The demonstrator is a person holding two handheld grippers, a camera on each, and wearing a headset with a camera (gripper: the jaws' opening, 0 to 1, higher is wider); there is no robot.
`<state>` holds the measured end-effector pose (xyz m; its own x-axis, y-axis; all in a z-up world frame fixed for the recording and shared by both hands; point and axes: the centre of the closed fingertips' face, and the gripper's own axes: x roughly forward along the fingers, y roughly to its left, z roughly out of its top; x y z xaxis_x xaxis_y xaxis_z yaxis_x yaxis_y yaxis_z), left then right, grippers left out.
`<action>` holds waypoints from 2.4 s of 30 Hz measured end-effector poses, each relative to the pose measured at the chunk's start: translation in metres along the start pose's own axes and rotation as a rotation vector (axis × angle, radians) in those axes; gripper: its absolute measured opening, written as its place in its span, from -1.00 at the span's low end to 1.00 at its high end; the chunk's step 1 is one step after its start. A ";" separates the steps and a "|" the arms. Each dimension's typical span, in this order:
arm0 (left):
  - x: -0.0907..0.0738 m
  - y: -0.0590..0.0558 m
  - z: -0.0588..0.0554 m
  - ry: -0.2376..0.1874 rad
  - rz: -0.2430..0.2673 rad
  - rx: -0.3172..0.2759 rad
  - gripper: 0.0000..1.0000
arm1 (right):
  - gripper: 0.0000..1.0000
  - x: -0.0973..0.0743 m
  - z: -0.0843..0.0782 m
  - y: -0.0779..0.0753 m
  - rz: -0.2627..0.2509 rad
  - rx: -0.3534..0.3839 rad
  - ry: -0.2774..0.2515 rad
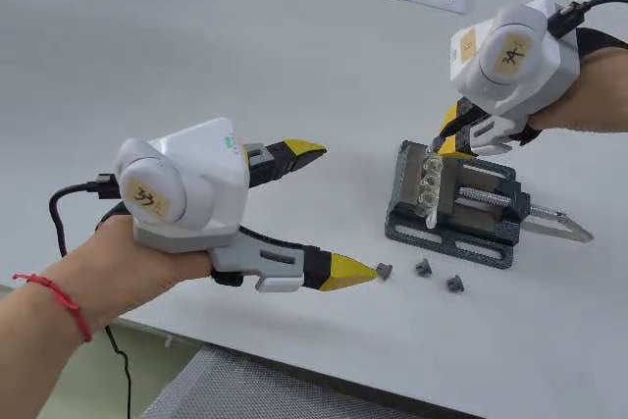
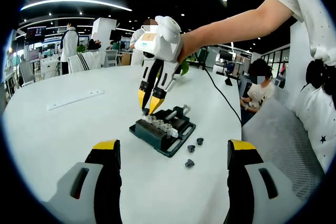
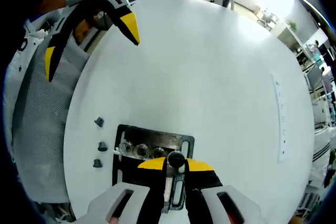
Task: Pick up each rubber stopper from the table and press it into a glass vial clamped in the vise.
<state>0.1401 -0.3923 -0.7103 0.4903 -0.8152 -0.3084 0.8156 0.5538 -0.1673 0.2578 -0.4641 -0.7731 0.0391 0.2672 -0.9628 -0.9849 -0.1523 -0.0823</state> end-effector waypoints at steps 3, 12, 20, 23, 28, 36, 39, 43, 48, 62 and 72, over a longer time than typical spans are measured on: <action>0.001 0.001 0.000 -0.002 0.001 -0.002 0.65 | -0.78 -0.001 0.001 0.001 0.005 0.006 -0.008; 0.001 0.001 0.001 -0.008 0.002 -0.006 0.65 | -0.89 -0.020 0.007 -0.008 0.005 0.069 -0.097; 0.003 -0.001 0.001 -0.009 -0.003 -0.008 0.65 | -0.96 -0.017 0.007 -0.007 0.017 0.069 -0.096; 0.002 -0.001 0.001 -0.009 -0.003 -0.008 0.65 | -0.95 -0.014 0.008 -0.009 0.019 0.064 -0.094; 0.001 0.001 0.001 -0.011 0.001 -0.012 0.65 | -0.98 -0.011 0.009 -0.005 0.028 0.064 -0.089; 0.000 0.003 -0.002 -0.010 0.003 -0.015 0.65 | -1.00 -0.009 0.007 -0.002 0.036 0.057 -0.072; 0.000 0.003 -0.002 -0.009 0.002 -0.016 0.65 | -1.00 -0.008 0.006 -0.002 0.041 0.059 -0.073; 0.001 0.003 -0.001 -0.011 0.003 -0.016 0.64 | -1.00 -0.008 0.006 -0.001 0.053 0.067 -0.075; 0.002 0.002 0.001 -0.012 0.001 -0.015 0.64 | -1.00 -0.007 0.005 -0.001 0.068 0.068 -0.071; 0.003 0.001 0.000 -0.009 -0.004 -0.016 0.64 | -1.00 -0.006 0.005 -0.001 0.078 0.067 -0.065; 0.003 0.002 0.002 -0.010 -0.005 -0.016 0.63 | -1.00 -0.006 0.005 -0.003 0.106 0.087 -0.065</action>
<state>0.1435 -0.3940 -0.7101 0.4892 -0.8198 -0.2977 0.8133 0.5520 -0.1837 0.2601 -0.4604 -0.7656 -0.0743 0.3150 -0.9462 -0.9939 -0.1009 0.0445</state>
